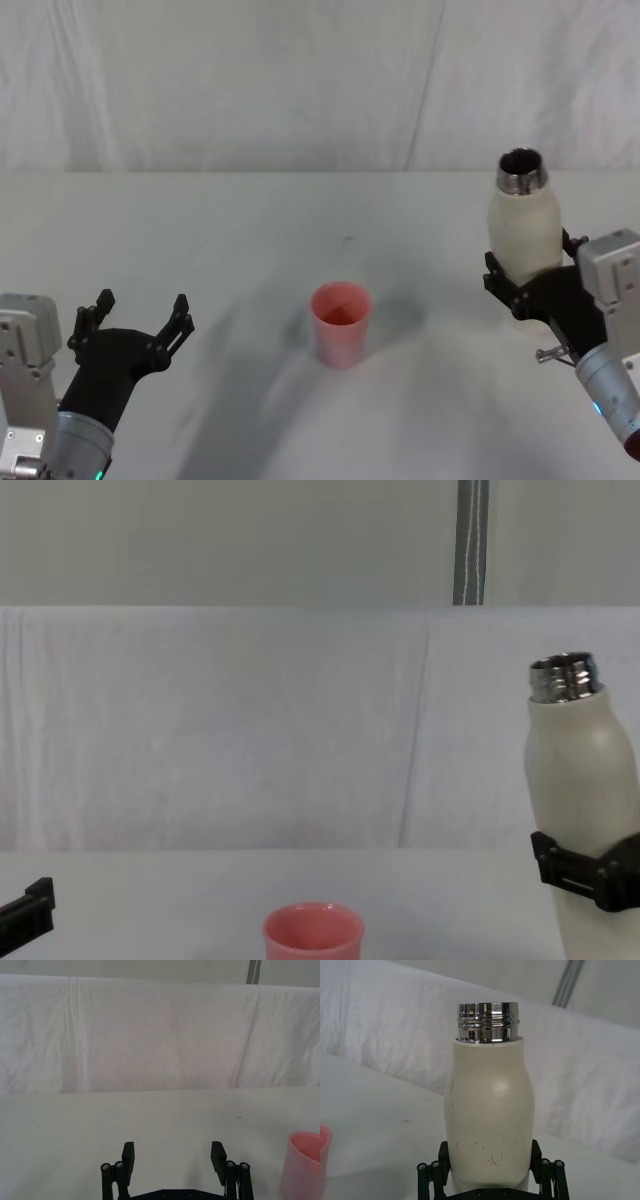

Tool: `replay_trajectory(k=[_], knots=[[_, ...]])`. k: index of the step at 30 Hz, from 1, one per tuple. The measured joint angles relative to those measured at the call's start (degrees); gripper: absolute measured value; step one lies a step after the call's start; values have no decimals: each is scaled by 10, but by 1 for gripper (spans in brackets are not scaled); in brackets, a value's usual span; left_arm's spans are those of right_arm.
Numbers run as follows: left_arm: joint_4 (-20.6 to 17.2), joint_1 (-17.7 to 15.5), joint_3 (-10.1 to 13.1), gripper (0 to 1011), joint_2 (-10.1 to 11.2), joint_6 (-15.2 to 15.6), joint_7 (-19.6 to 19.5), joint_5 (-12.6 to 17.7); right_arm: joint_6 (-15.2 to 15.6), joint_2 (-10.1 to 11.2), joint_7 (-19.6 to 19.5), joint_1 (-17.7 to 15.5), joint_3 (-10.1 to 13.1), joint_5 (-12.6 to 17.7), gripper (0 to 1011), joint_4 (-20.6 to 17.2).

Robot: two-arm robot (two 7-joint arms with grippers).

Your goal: Grasp the thermos with one hand and pour water into the cup lid.

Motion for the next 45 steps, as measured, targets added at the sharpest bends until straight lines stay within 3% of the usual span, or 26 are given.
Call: replay_trajectory(k=[5,11,17,36,45], knots=[[0,0,0,1001,0,0,0,0,9,14,-1,11,-15,-44,951,-8],[0,0,0,1001,0,0,0,0,28,31,-11,34,-47,-129,951,-10],[0,0,0,1001,0,0,0,0,36,38,-19,52,-71,-190,951,-4],[0,0,0,1001,0,0,0,0,34,61,-37,76,-140,-335,951,19],[0,0,0,1001,0,0,0,0,40,75,-40,82,-165,-383,951,31]])
